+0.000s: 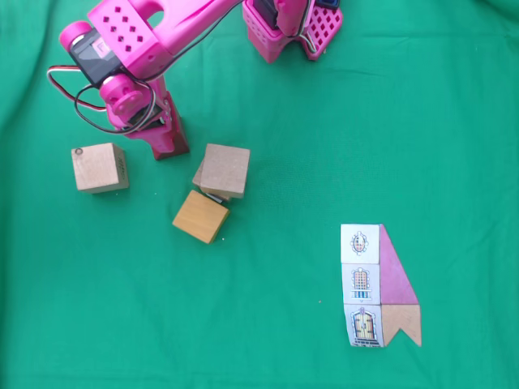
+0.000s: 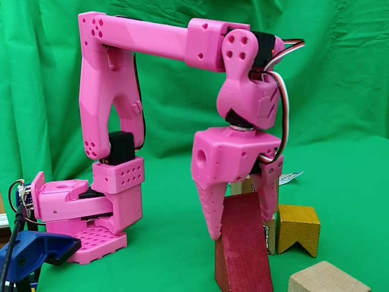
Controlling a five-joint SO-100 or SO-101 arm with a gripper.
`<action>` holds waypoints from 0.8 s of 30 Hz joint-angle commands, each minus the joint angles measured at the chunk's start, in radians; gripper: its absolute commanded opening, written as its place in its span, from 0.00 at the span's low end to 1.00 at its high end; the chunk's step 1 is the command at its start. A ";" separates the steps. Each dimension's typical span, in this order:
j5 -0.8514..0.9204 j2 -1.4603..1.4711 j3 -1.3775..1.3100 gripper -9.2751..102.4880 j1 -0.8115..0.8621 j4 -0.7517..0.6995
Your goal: Grasp some building blocks and build the house on the picture.
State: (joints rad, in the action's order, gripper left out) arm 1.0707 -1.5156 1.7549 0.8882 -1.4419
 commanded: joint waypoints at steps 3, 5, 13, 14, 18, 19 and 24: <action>0.003 -0.009 0.000 0.21 0.011 -0.002; 0.003 -0.015 0.000 0.21 0.009 -0.002; 0.003 -0.023 -0.002 0.21 0.005 -0.008; 0.003 -0.025 -0.011 0.21 0.005 -0.008; 0.003 -0.067 -0.023 0.21 0.002 -0.002; 0.003 -0.078 -0.021 0.21 0.002 -0.002; 0.003 -0.109 -0.021 0.21 0.002 -0.006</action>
State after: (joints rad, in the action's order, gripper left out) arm 1.0661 -1.5601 1.7549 0.8989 -1.4419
